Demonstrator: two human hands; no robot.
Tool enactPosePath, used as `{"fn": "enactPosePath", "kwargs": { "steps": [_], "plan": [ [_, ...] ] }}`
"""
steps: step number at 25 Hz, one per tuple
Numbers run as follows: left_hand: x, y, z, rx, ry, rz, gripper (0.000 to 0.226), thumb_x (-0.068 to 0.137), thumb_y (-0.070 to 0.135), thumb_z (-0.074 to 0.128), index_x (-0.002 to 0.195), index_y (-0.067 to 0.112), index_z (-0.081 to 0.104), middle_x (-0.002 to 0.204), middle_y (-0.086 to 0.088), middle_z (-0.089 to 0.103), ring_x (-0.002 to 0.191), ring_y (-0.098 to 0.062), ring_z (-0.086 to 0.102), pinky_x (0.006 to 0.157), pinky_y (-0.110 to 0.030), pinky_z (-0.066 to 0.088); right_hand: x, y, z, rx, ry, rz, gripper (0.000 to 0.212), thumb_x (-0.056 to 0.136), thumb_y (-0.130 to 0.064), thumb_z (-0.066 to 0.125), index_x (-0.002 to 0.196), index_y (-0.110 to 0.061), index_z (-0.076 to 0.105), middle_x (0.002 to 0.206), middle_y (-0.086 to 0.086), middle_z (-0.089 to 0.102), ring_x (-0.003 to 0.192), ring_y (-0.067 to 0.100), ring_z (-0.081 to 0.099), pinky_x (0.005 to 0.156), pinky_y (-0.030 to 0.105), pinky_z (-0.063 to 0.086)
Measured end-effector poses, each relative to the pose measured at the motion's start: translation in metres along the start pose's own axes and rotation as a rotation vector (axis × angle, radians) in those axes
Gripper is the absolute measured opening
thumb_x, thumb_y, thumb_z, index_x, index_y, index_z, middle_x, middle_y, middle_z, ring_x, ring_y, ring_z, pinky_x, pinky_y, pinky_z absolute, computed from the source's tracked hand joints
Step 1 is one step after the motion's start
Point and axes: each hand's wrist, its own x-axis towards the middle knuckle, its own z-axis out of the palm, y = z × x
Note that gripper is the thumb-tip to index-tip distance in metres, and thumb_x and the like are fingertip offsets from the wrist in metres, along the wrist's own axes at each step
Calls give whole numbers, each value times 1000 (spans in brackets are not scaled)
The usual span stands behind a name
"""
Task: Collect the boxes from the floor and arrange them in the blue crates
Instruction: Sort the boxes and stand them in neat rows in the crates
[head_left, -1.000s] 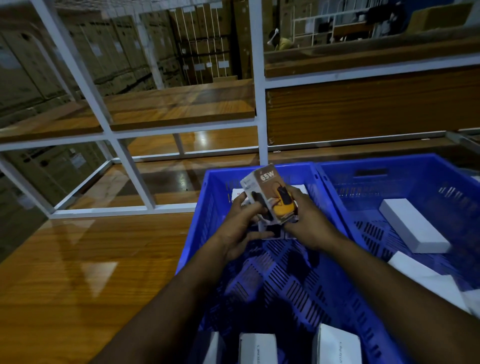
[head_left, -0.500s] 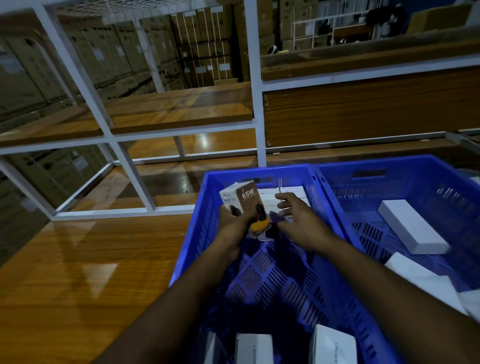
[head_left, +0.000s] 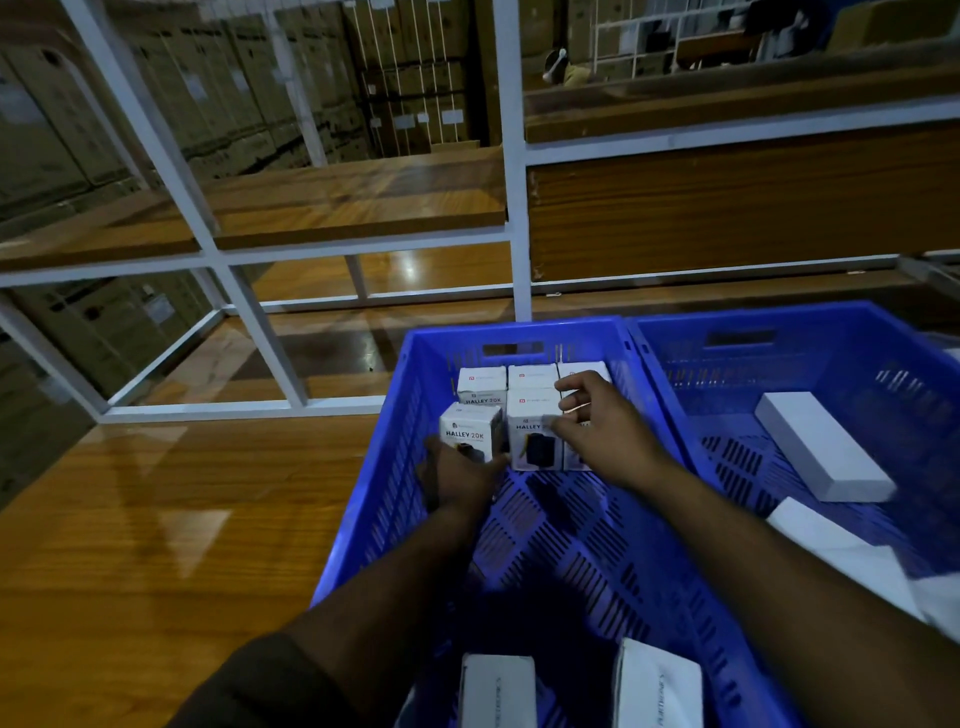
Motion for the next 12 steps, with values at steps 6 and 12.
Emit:
{"fn": "enactPosePath", "kwargs": {
  "steps": [6,12],
  "plan": [
    [5,4,7,95,34,112,102,43,36,98,122,7,41,124,-16,55,118,-32,55,96,-43,50,-1,0,-1,7,6,12,33,91,-19,68,122,-22,54,107,1,55,90,17,59,67,26,51],
    [4,9,22,-65,-79,100,103,59,0,90,143,8,30,137,-15,38,125,-27,44,100,-33,45,2,2,0,8,-4,12,32,91,-20,68,120,-22,55,107,-1,56,87,12,59,66,19,45]
  ]
}}
